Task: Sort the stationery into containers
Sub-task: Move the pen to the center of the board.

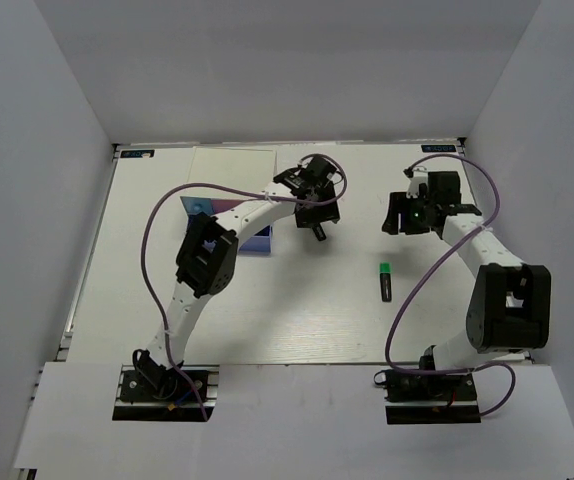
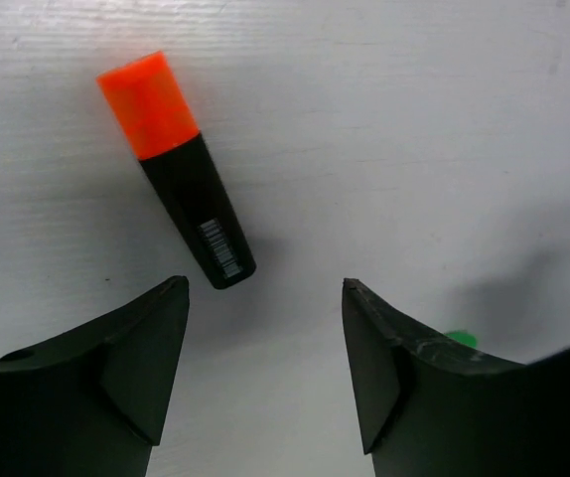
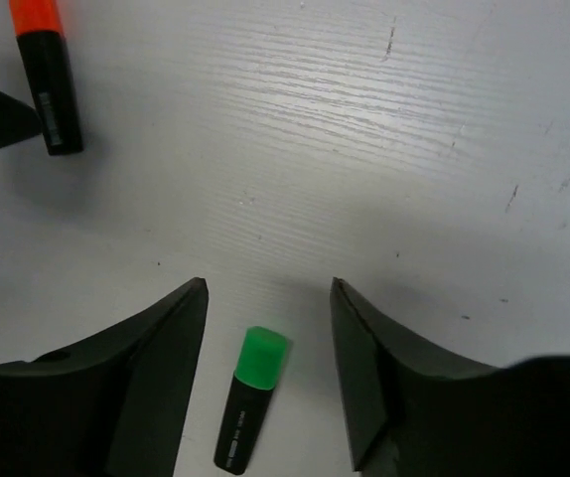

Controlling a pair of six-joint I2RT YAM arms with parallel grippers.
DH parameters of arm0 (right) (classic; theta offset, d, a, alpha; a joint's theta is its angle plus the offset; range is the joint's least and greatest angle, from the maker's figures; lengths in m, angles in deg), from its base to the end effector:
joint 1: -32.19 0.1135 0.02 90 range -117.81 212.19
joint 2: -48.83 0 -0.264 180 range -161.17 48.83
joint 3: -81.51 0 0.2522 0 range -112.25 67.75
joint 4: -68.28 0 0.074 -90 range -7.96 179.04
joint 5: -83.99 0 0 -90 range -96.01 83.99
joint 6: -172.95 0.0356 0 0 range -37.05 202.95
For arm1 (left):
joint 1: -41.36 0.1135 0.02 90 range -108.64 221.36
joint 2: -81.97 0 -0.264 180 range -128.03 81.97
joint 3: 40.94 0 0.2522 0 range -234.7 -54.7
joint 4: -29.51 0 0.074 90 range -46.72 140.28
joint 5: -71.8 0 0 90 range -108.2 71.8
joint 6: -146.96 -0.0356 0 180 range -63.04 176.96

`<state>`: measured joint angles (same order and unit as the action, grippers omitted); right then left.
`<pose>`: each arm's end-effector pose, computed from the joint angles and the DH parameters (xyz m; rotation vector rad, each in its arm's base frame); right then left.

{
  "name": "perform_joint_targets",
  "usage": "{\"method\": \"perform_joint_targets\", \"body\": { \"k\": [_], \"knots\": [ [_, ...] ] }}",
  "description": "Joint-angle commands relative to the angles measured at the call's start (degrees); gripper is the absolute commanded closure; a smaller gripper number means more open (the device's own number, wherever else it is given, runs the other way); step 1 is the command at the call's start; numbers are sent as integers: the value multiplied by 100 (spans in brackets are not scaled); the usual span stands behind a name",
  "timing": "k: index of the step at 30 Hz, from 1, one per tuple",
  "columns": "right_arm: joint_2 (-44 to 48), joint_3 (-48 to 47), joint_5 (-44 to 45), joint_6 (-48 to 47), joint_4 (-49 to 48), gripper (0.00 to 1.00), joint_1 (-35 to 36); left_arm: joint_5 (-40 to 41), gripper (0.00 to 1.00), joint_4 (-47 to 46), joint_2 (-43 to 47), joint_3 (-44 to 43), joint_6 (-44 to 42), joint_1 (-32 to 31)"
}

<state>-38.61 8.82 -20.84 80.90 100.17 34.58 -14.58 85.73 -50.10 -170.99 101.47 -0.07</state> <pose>0.3259 0.0227 0.2342 -0.2142 2.3622 0.3111 0.3813 -0.3335 0.2075 -0.0953 2.6561 -0.4539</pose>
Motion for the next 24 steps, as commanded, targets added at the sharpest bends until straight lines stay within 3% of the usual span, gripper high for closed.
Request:
{"method": "perform_joint_targets", "body": {
  "k": [1,24],
  "knots": [
    [393,119,-353,81,-187,44,-142,464,28,869,15,-473,250,-23],
    [1071,998,-740,160,-662,47,-529,851,38,1432,-1128,-1686,321,-23]
  ]
}}
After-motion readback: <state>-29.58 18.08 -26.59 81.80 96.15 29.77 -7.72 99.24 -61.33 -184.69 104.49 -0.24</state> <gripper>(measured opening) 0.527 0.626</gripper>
